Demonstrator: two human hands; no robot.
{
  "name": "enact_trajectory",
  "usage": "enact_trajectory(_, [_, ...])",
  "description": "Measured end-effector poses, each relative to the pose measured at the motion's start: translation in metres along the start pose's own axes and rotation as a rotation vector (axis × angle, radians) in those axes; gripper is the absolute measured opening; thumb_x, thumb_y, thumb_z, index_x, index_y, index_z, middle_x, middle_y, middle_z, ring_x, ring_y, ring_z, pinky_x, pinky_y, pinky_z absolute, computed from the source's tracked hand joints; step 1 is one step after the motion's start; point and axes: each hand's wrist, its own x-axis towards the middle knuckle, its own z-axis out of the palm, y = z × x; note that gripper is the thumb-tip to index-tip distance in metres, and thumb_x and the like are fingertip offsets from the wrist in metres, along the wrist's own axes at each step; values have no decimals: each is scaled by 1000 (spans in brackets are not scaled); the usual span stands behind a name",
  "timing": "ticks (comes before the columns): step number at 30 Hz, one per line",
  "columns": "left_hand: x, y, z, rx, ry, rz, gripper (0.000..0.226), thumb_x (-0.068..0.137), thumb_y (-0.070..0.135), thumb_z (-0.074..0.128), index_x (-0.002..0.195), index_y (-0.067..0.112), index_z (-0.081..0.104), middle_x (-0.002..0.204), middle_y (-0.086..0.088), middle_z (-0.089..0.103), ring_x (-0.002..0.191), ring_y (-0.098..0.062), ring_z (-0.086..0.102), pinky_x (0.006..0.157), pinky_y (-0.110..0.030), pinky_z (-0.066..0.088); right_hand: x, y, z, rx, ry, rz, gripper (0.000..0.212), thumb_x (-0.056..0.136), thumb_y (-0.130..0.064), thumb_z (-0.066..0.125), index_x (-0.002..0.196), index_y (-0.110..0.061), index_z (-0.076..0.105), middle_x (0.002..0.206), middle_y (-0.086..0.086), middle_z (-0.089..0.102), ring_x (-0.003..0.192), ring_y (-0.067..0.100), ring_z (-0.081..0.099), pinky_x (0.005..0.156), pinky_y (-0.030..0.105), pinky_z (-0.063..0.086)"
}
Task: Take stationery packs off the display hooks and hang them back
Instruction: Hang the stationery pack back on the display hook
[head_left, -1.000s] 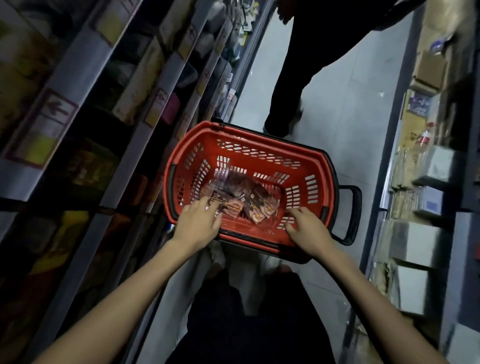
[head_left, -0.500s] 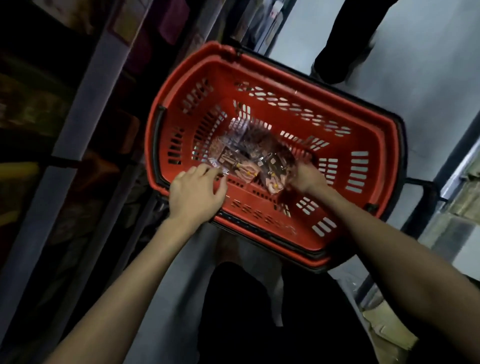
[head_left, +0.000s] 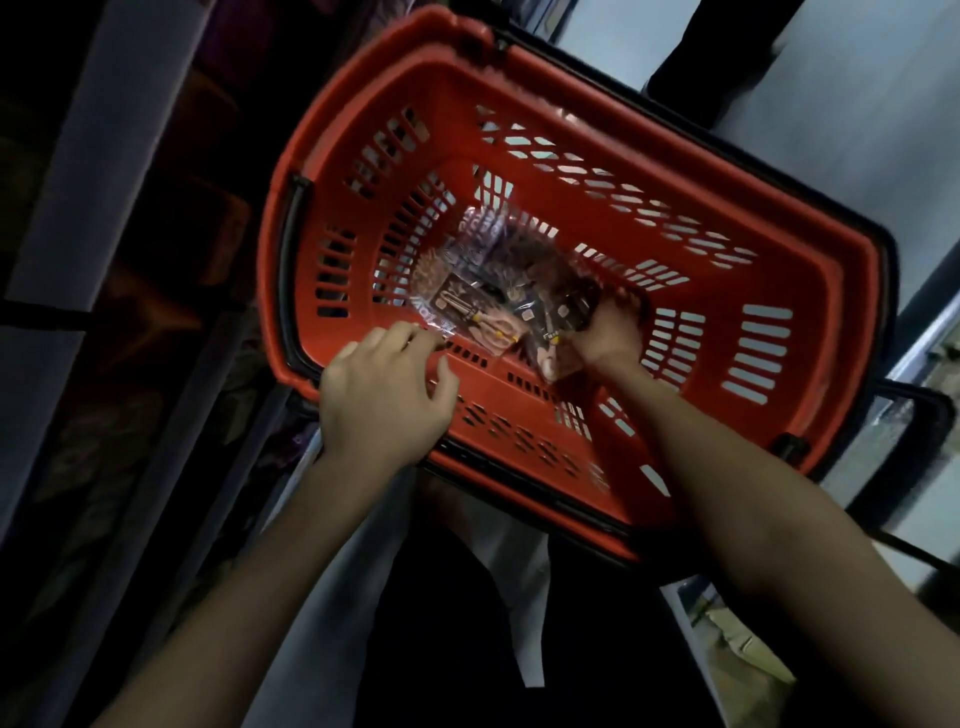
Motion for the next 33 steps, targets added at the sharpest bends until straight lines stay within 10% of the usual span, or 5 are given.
enact_trajectory(14, [0,1,0,-39,-4,6,34,94,35,48,108,21,76,98,4,72,87,-21,65,76,-39,47,-24,0,8,311,11,5,46,75,-30,87,115,-12,73,109,10,77,96,27,72,78,33,55])
enact_trajectory(33, [-1,3,-6,-47,-10,-28,32,94,37,48,108,24,74,94,5,71,87,-21,64,77,-36,43,-39,-23,13,137,185,-69,56,76,-48,79,122,-23,62,122,12,68,115,37,60,93,45,48])
